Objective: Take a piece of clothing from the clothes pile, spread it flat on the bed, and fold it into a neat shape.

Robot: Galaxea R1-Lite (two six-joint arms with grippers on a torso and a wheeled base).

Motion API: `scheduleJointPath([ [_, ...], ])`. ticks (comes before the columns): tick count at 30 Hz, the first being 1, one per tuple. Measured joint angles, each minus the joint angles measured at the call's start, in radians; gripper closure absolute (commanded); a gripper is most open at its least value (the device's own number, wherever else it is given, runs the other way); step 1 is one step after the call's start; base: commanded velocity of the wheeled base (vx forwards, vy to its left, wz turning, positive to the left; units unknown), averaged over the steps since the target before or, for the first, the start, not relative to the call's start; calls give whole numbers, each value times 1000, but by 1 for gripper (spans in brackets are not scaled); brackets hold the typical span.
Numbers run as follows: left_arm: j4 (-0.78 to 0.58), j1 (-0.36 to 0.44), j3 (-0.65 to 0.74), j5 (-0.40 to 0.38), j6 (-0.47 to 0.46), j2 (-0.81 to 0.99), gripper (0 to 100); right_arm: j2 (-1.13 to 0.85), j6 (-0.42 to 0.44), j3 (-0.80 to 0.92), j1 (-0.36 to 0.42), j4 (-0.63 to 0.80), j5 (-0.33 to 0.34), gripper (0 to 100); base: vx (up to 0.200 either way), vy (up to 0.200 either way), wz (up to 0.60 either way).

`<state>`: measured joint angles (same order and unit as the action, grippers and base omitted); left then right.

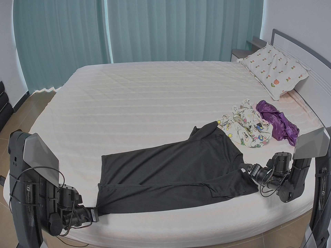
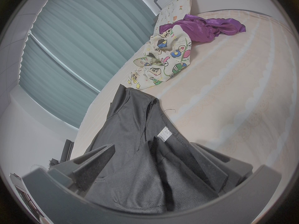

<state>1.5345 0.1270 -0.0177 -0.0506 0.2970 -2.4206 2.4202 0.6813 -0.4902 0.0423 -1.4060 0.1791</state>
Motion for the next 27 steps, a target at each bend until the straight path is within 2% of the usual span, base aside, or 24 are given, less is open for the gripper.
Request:
scheduleJointPath([
  [3,-2,-8,0,0,-4,0,100,0,0,1,1,-2,0,0,0,0,0],
  [4,-3,-9,0,0,-5,0,0,0,0,1,1,-2,0,0,0,0,0],
  [19,17,-35,0,-39,-3,53,0,-36,1,2,-23,0,0,0,0,0,0],
  [23,18,-44,-1,-88,47,111,0,-48,1,0,-37,0,1,0,0,0,0],
  [27,18,-53,-26,-91,141,149,0,-59,2,-1,-45,1,2,0,50,0,0],
])
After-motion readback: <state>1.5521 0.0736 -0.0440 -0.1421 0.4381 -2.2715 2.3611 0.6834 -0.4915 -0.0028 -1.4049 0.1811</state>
